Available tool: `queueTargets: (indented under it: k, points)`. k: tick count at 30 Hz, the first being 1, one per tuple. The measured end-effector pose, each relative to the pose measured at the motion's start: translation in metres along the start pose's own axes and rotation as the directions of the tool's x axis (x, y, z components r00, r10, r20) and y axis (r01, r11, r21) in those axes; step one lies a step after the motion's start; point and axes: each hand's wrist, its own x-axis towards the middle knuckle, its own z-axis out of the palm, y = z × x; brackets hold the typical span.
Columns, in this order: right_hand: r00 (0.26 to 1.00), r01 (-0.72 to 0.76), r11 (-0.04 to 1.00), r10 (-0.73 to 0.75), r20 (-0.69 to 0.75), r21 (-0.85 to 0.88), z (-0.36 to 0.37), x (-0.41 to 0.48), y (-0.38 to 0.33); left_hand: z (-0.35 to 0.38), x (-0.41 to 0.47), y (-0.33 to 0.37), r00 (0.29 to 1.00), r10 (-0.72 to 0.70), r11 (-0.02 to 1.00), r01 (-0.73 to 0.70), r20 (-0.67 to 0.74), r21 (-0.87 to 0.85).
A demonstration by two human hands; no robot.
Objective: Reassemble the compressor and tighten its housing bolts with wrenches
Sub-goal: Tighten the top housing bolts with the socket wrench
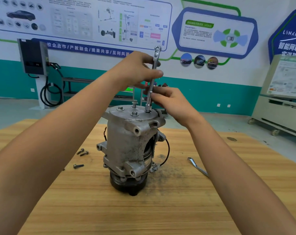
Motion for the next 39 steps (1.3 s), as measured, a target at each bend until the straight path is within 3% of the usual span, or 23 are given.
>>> queueTargets:
  k: [2,7,9,12,14,18,21,23,25,27,32,35,37,39]
  points:
    - [1.000,0.020,0.999,-0.019,-0.022,0.026,0.001,-0.001,0.000,0.002,0.001,-0.001,0.997,0.023,0.999,-0.019,-0.073,0.045]
    - [0.977,0.087,0.995,-0.097,-0.188,-0.056,0.005,0.002,0.001,0.004,-0.005,-0.003,0.995,0.029,0.990,-0.041,-0.091,-0.133]
    - [0.981,0.087,0.992,-0.101,-0.168,-0.089,0.006,0.003,0.002,0.006,-0.007,-0.004,0.990,0.056,0.991,-0.071,-0.127,-0.117]
    - [1.000,0.019,0.999,-0.019,0.009,-0.039,0.005,0.003,0.000,0.007,-0.007,-0.005,0.976,0.089,0.996,-0.085,-0.199,0.028]
    - [0.997,0.000,1.000,0.001,0.076,-0.011,0.003,0.002,0.000,0.005,-0.006,-0.003,0.979,0.068,0.998,-0.064,-0.194,0.025]
    - [0.998,0.034,0.998,-0.036,-0.060,-0.045,0.002,0.002,0.000,0.003,-0.006,-0.003,0.989,0.017,0.996,-0.030,-0.145,-0.085]
    - [0.968,0.117,0.955,-0.171,-0.183,-0.273,0.007,0.003,0.000,0.006,-0.007,-0.002,0.993,0.008,0.989,-0.026,-0.115,-0.148]
    - [0.981,0.145,0.944,-0.177,-0.084,-0.296,0.007,0.002,-0.001,0.009,-0.007,-0.002,0.989,0.028,0.993,-0.044,-0.146,-0.106]
    - [0.996,0.060,0.990,-0.052,0.066,-0.127,0.003,0.001,-0.005,0.008,-0.007,-0.001,0.988,0.026,0.992,-0.045,-0.150,-0.121]
    - [0.992,-0.024,0.998,0.031,0.119,-0.057,-0.002,0.000,-0.005,0.007,-0.007,-0.001,0.994,0.012,0.987,-0.030,-0.112,-0.161]
    - [0.998,0.048,0.997,-0.051,-0.049,-0.055,0.002,0.001,-0.005,0.006,-0.005,-0.001,0.994,0.007,0.990,-0.023,-0.111,-0.139]
    - [0.972,0.086,0.973,-0.129,-0.197,-0.216,0.010,0.003,-0.005,0.009,-0.004,0.000,0.987,0.032,0.993,-0.050,-0.160,-0.106]
    - [0.973,0.104,0.938,-0.166,-0.164,-0.329,0.014,0.003,-0.008,0.012,-0.003,0.000,0.968,0.071,0.988,-0.101,-0.241,-0.115]
    - [0.994,0.098,0.943,-0.110,-0.021,-0.318,0.013,0.003,-0.011,0.015,-0.002,-0.002,0.960,0.060,0.972,-0.118,-0.274,-0.202]
